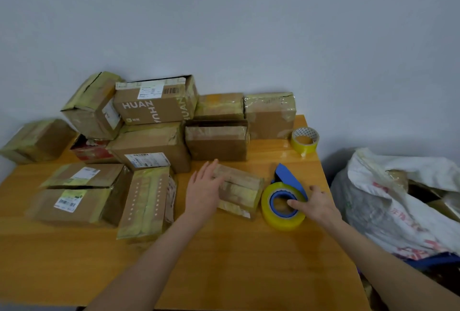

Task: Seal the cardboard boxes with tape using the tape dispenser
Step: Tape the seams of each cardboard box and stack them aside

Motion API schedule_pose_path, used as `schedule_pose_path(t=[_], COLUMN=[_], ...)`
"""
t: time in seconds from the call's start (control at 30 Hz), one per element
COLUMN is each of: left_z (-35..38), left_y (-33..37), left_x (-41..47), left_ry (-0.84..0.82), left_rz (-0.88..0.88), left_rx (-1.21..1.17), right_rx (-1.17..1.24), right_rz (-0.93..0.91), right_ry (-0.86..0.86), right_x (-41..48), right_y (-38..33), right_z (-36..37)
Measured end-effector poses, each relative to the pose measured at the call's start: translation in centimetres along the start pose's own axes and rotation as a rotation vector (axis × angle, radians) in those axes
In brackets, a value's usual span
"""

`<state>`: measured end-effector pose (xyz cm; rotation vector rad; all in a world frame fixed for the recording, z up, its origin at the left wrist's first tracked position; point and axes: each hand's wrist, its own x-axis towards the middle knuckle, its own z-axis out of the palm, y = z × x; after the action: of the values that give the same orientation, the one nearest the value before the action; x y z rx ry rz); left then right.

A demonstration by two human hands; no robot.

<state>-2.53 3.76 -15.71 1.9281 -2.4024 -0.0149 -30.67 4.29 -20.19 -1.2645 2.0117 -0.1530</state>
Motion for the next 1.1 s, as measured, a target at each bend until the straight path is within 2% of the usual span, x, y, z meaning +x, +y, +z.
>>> schedule_pose_path(t=[0.07, 0.13, 0.2, 0.27, 0.43, 0.53, 0.63, 0.7, 0.8, 0.97, 1.1], left_z=[0.4, 0.8, 1.2, 1.2, 0.5, 0.8, 1.4, 1.5, 1.5, 1.9, 1.4], left_y=[2.0, 4.1, 5.4, 5.1, 0.2, -1.1, 0.4, 1.1, 1.3, 2.7, 2.7], left_x=[-0.8, -1.0, -0.8, -0.3, 0.1, -0.5, -0.7, -0.6, -0.6, -1.8, -2.2], left_ry=[0.007, -0.140, -0.247, -0.279, -0.362, -0.319, -0.329, -0.289, -0.248, -0.291, -0.343], left_rz=[-0.182, -0.219, -0.197, -0.136, 0.139, 0.045, -0.050, -0.089, -0.093, 0.004, -0.039], left_rx=[-0.132, -0.163, -0.103, -0.068, -0.131, -0.258, -0.415, -0.470, -0.468, -0.503, -0.504], right_rx=[0.080, 0.108, 0.104, 0.097, -0.039, -0.168, -0.210, -0.150, 0.073, 0.178, 0.412], right_rz=[0.039, 0.045, 0.030, 0.022, -0.033, -0.118, -0.183, -0.218, -0.206, -0.166, -0.181], right_ry=[-0.065, -0.090, -0.088, -0.077, 0.036, 0.076, 0.030, -0.040, -0.120, -0.210, -0.221], right_x=[1.1, 1.7, 2.1, 2.3, 1.4, 0.8, 0.5, 0.2, -0.1, 0.3, -1.0], right_y=[0.3, 0.3, 0.0, -0.4, -1.4, -1.6, -1.2, -0.7, -0.4, 0.2, 0.5], right_z=[0.5, 0.7, 0.4, 0.0, -2.0, -3.5, -4.3, -4.1, -4.2, -5.0, -7.0])
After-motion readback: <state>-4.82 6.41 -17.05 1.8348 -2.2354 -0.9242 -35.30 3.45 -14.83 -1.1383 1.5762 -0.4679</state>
